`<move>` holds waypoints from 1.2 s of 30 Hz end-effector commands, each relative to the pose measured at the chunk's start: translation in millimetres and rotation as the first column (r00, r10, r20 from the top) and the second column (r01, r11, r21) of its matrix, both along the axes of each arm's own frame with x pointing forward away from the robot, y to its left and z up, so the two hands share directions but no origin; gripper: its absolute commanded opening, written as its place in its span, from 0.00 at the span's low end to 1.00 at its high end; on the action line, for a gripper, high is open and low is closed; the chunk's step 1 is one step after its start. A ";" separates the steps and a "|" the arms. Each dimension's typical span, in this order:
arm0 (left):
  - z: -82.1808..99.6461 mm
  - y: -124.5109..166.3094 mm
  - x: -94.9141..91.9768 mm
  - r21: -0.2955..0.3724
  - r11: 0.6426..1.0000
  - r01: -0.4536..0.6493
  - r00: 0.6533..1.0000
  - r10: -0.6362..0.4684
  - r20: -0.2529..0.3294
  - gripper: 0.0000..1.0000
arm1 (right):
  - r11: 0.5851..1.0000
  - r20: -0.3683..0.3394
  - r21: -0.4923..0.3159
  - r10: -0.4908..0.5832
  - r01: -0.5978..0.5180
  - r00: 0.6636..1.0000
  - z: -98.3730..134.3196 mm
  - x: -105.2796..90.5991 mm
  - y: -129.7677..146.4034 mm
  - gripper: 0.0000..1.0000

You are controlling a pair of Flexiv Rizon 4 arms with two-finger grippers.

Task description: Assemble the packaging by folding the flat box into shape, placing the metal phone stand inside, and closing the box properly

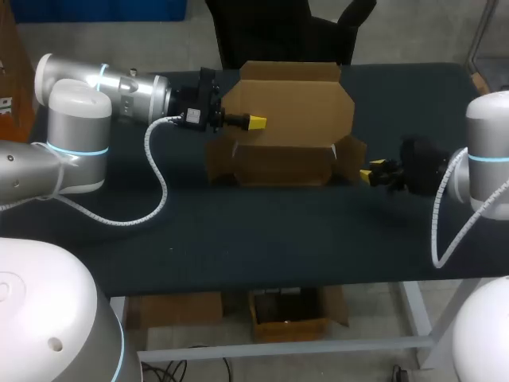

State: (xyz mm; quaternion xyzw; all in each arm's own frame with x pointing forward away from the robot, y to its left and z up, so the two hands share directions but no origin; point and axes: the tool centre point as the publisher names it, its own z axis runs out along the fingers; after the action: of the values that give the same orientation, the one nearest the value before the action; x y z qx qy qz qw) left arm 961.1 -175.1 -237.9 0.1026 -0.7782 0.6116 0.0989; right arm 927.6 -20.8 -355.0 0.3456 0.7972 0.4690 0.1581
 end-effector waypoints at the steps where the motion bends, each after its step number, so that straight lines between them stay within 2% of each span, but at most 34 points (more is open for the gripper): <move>1: -2.2 0.8 0.1 0.002 1.000 0.001 1.000 -0.001 0.000 0.00 | 0.999 -0.013 -0.053 -0.008 0.008 1.000 -2.4 9.2 10.6 0.36; 20: -2.2 0.8 0.1 0.002 1.000 0.001 1.000 -0.001 0.000 0.00 | 0.999 0.005 -0.047 0.003 -0.003 1.000 -17.0 30.8 10.4 0.32; 29: -2.2 0.8 0.1 0.002 1.000 0.001 1.000 -0.001 0.000 0.00 | 1.000 0.030 -0.020 0.008 -0.007 1.000 -21.9 38.9 19.8 0.18; 33: -2.2 0.8 0.1 0.002 1.000 0.001 1.000 -0.001 0.000 0.00 | 1.000 0.031 -0.010 0.005 -0.005 1.000 -25.2 40.4 24.9 0.01; 36: -2.2 0.8 0.1 0.002 1.000 0.001 1.000 -0.001 0.000 0.00 | 1.000 0.033 -0.012 -0.002 0.003 0.999 -25.9 38.2 29.0 0.00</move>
State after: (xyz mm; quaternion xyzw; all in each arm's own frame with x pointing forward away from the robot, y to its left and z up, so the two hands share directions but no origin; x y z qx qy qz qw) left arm 961.3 -174.8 -238.0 0.1027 -0.7783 0.6116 0.0987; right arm 966.8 3.0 -375.3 0.3377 0.8006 0.4659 0.1671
